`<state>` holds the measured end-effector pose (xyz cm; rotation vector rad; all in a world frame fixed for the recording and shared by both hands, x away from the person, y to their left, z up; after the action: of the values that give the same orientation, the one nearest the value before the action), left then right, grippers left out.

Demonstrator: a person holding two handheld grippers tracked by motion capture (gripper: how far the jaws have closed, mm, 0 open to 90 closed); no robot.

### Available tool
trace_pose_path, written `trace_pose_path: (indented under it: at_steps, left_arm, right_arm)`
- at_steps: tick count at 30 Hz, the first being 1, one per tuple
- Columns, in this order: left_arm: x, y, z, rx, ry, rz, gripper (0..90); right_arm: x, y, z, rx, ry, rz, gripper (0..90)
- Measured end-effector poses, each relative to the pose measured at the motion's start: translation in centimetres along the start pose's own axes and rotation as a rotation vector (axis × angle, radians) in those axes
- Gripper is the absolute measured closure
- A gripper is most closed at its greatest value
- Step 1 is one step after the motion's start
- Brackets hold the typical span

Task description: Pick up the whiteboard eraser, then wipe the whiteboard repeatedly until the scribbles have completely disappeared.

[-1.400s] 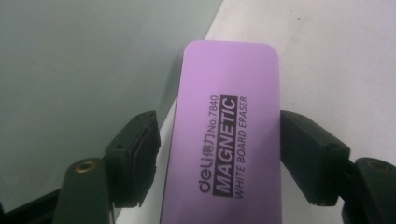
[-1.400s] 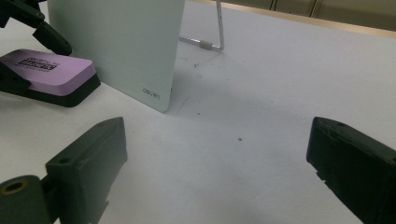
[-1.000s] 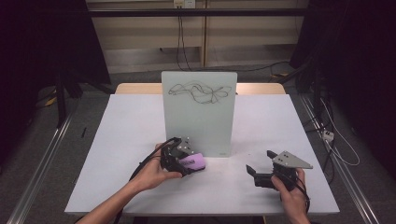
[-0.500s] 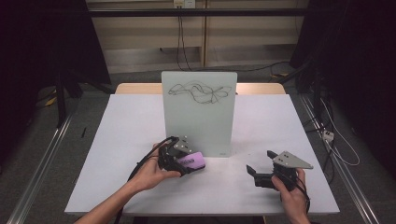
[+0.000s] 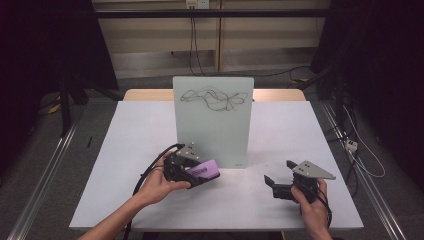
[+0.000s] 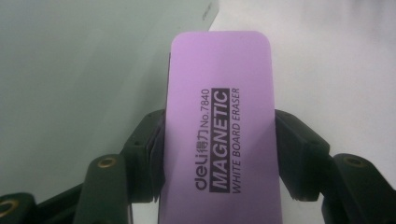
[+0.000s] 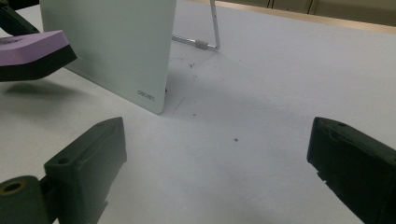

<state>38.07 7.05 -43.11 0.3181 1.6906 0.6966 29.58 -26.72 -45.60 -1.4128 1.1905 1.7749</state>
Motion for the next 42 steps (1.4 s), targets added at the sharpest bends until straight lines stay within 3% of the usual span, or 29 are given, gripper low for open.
trace_pose_path:
  at_steps: [2, 4, 5, 8, 9, 17, 19, 20, 21, 22, 23, 26, 27, 28, 36, 42]
  left_arm:
    - [0.1, 0.1, 0.1, -0.007, 0.000, 0.016, 40.4]
    - [0.1, 0.2, 0.2, -0.012, 0.018, -0.010, 40.5]
    - [0.0, 0.5, 0.2, -0.037, 0.011, -0.003, 40.4]
    - [0.0, 0.9, 0.5, -0.025, 0.018, -0.046, 40.4]
    - [0.0, 0.9, 0.5, -0.017, 0.041, -0.066, 40.4]
    - [-0.3, 1.7, 0.6, -0.058, 0.038, -0.124, 40.6]
    - [-0.4, 2.1, 0.6, -0.064, 0.021, -0.120, 40.6]
    - [-0.5, 2.2, 0.5, -0.084, 0.035, -0.126, 40.6]
    - [-0.5, 2.3, 0.7, -0.063, 0.020, -0.122, 40.6]
    - [-0.6, 2.4, 0.6, -0.086, 0.019, -0.119, 40.6]
    - [-0.6, 2.4, 0.7, -0.065, 0.030, -0.140, 40.6]
    - [-0.6, 2.8, 1.1, -0.066, 0.030, -0.148, 40.6]
    - [-0.6, 2.9, 1.1, -0.082, 0.040, -0.147, 40.6]
    - [-0.6, 3.0, 1.2, -0.071, 0.058, -0.169, 40.6]
    - [-1.1, 4.2, 1.5, -0.084, 0.078, -0.208, 40.6]
    - [-2.1, 5.3, 1.1, -0.092, 0.031, -0.219, 40.6]
  right_arm:
    - [0.0, -0.1, 0.0, 0.000, -0.002, 0.003, 4.7]
    - [0.0, -0.1, 0.1, 0.000, 0.001, 0.005, 4.7]
    - [0.0, -0.1, 0.1, 0.001, 0.001, 0.006, 4.7]
    - [0.1, 0.0, 0.1, -0.003, 0.003, 0.008, 4.7]
    - [0.1, 0.1, 0.1, -0.002, 0.002, 0.006, 4.7]
    - [0.2, 0.3, 0.1, -0.006, 0.007, 0.004, 4.7]
    - [0.1, 0.4, 0.1, -0.008, 0.006, 0.002, 4.8]
    - [0.1, 0.4, 0.1, -0.011, 0.009, -0.001, 4.7]
    - [0.1, 0.4, 0.1, -0.012, 0.010, -0.001, 4.8]
    - [0.2, 0.4, 0.1, -0.012, 0.009, 0.003, 4.8]
    - [0.2, 0.4, 0.1, -0.012, 0.010, 0.003, 4.8]
    - [0.1, 0.3, 0.0, -0.009, 0.004, 0.000, 4.8]
    - [0.1, 0.1, 0.0, -0.009, 0.004, 0.002, 4.8]
    - [0.1, 0.1, 0.0, -0.009, 0.001, 0.004, 4.9]
    - [0.1, 0.1, 0.3, -0.016, 0.018, 0.009, 4.9]
    - [0.1, 0.5, 0.1, -0.017, 0.010, -0.003, 4.9]
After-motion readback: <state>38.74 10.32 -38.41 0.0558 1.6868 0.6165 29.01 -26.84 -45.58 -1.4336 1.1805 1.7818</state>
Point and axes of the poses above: each handheld gripper's, and its own axes: y roughly backward along the jaws, x roughly out of its underside, z roughly to its left, the point moved 2 cm from there along -y, roughly forward along the jaws, and after that the axes turned 10 degrees about -z, right-handed, at the moved point
